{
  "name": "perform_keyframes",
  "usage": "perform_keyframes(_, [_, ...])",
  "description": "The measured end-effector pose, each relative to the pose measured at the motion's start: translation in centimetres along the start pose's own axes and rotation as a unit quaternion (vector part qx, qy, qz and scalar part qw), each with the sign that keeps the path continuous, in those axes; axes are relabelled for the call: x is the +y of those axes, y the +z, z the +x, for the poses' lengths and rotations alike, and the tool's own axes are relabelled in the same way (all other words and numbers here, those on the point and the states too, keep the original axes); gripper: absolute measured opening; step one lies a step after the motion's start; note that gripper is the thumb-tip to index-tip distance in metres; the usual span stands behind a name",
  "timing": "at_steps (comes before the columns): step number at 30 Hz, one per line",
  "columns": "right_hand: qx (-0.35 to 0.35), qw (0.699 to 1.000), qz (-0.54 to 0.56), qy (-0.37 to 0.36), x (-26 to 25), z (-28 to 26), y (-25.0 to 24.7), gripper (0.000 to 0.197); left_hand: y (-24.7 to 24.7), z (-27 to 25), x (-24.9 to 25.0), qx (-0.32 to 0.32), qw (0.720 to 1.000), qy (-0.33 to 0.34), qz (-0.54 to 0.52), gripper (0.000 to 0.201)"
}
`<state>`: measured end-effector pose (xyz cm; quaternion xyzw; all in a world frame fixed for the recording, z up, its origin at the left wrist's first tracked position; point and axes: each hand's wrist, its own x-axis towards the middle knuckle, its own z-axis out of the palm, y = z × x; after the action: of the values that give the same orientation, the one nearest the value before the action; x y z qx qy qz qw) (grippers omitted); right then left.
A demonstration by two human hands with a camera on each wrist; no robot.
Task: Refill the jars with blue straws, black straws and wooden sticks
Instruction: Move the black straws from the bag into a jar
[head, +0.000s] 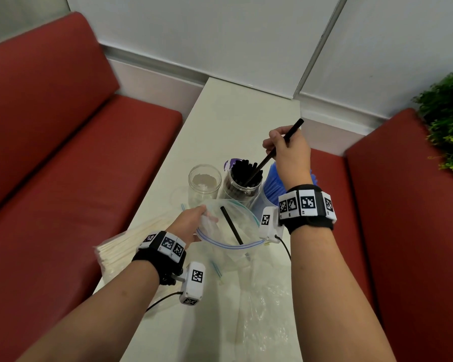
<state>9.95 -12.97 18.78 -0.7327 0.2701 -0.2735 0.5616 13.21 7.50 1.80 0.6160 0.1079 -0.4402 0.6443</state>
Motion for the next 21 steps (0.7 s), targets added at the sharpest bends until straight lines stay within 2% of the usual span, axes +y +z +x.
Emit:
perform_keyframes(6, [0.013,1.000,0.026,0.004,0.5,-0.9,-0.2,0.001,0.4,0.2,-0.4,0.008,1.000,-0.012,0.004,0.027])
perform_keyframes(10, [0.028,0.999,0.039,-0.005,0.3,-0.9,-0.5,0.006,0.8,0.0,-0.5,0.011,1.000,-0.016,0.001,0.027])
perform_keyframes(17, [0.064,0.991,0.111,-0.029,-0.1,-0.4,-1.1,0.004,0.7,-0.2,-0.4,0.015,1.000,-0.015,0.001,0.028])
perform_keyframes(21, [0.043,0.995,0.083,-0.029,0.4,-0.5,-1.1,0.005,0.7,-0.1,-0.6,0.013,1.000,-0.020,0.006,0.029])
